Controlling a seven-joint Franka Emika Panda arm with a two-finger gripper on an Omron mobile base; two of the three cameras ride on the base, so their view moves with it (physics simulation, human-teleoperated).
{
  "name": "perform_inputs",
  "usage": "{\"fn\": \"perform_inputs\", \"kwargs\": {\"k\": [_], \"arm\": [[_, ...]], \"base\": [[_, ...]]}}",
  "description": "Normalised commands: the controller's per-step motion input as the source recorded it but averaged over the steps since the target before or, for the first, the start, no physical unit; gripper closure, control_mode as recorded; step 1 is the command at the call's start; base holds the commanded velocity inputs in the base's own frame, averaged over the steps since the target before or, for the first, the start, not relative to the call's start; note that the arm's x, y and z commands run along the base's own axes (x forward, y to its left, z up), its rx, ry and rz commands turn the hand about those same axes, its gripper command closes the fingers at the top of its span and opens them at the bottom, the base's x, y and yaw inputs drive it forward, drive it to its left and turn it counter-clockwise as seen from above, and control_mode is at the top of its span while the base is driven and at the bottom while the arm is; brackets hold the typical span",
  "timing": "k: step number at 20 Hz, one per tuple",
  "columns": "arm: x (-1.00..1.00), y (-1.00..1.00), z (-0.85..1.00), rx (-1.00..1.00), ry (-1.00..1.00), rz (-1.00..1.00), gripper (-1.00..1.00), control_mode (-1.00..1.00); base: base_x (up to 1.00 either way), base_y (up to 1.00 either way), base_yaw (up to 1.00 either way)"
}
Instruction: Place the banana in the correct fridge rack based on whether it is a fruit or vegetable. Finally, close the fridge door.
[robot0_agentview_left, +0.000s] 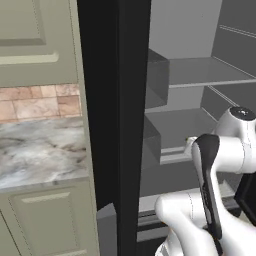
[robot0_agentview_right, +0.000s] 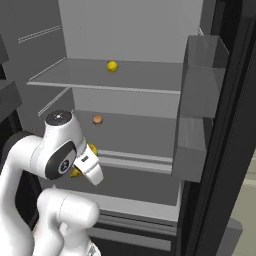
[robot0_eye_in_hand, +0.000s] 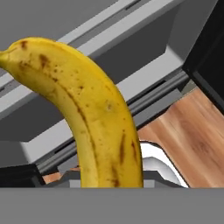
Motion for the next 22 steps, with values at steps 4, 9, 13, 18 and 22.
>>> {"fn": "perform_inputs", "kwargs": {"k": [4,9,13,18,22], "arm": [[0.84,-0.02,0.0,0.0,-0.02,0.0,1.0,-1.0],[1.0,-0.05,-0.05,0.0,0.0,0.05,1.0,-1.0],[1.0,-0.26,-0.02,0.0,0.02,0.14,1.0,-1.0],[0.74,-0.41,-0.48,0.0,0.0,0.31,1.0,-1.0],[0.69,0.0,-0.33,0.0,-0.02,0.2,1.0,-1.0]], "base": [[0.0,0.0,0.0],[0.0,0.0,0.0],[0.0,0.0,0.0],[0.0,0.0,0.0],[0.0,0.0,0.0]]}}
